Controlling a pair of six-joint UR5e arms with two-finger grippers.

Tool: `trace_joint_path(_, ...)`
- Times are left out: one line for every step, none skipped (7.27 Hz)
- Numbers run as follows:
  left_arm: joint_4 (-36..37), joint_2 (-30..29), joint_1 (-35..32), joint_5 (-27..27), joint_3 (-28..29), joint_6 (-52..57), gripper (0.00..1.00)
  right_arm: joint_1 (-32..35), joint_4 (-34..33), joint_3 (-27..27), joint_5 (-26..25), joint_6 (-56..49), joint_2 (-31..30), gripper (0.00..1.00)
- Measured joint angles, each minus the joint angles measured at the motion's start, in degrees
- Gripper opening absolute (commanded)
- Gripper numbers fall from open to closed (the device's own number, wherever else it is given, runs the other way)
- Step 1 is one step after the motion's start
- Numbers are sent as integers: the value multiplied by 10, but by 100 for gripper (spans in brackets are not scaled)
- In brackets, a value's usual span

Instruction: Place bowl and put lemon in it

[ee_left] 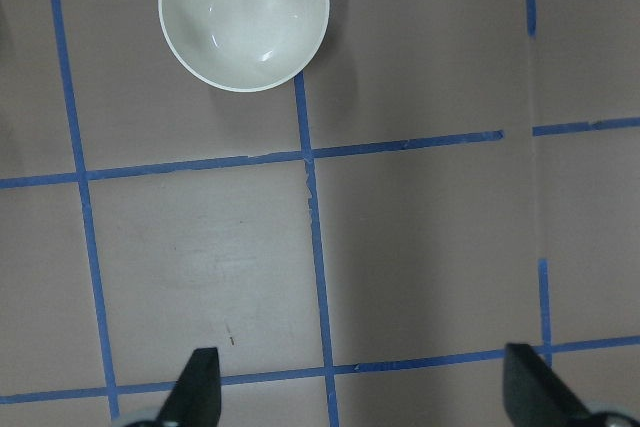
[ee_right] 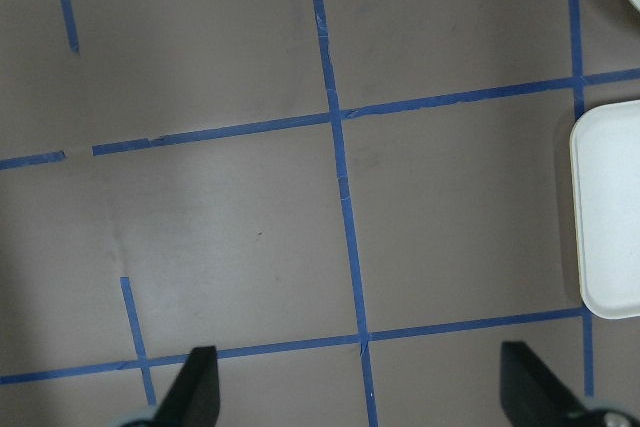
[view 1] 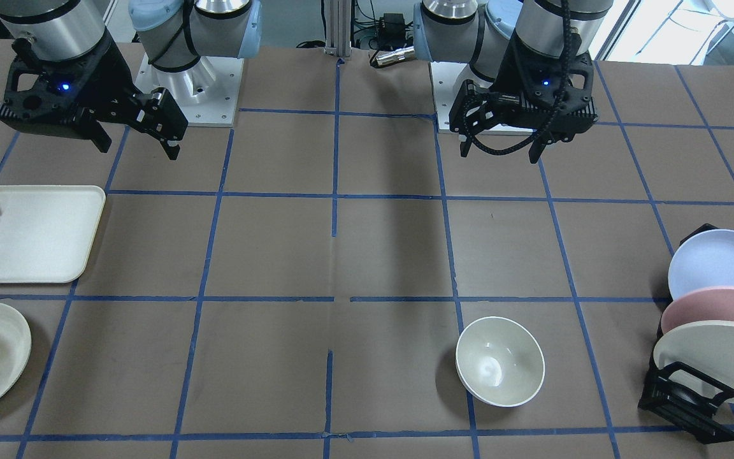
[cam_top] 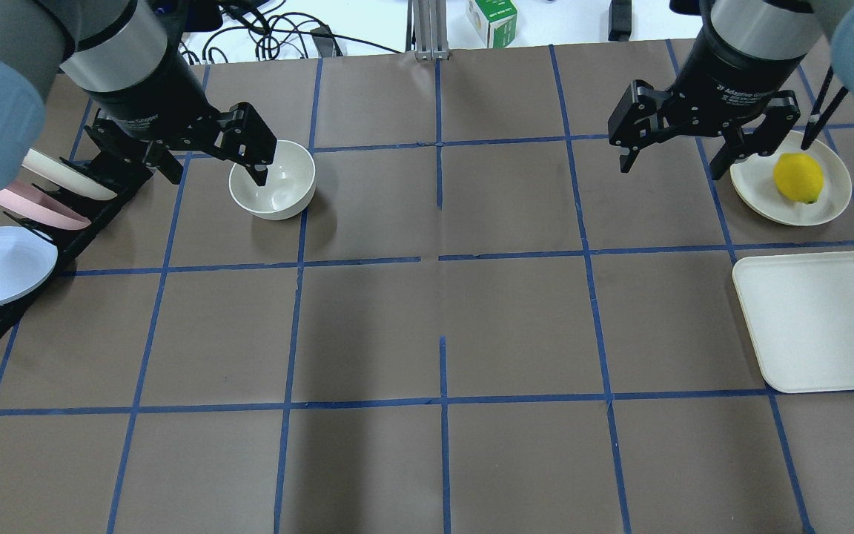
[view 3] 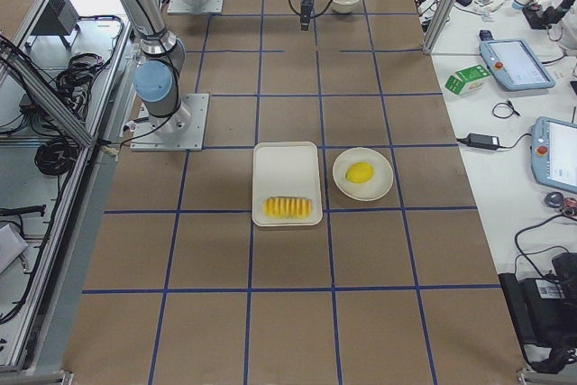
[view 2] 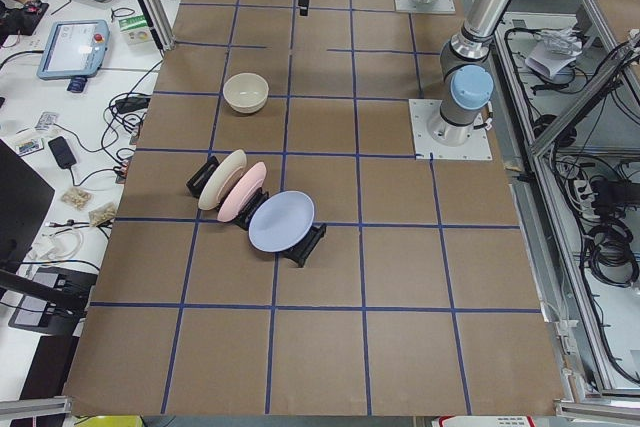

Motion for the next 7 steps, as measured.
trace_joint_path(0,0,0,0,0,0,100,0,0,0,0,0,0,100)
trace_joint_path(0,0,0,0,0,0,100,0,0,1,0,0,0,100)
trace_joint_path(0,-2,3,0,1,0,100,0,0,0,0,0,0,100)
trace_joint_path(1,-8,8,-1,8,-1,100,0,0,1,-1,0,0,100)
trace_joint_path(2,-18,17,-2,16,-2,100,-1,-3,2,-4,0,1,100)
trace_joint_path(14,-37,28,-5,20,-3,100,-4,-7,3,-5,-2,4,100)
trace_joint_path(42,-67,37,-7,22,-3,100,-17,-10,4,-6,-6,8,100)
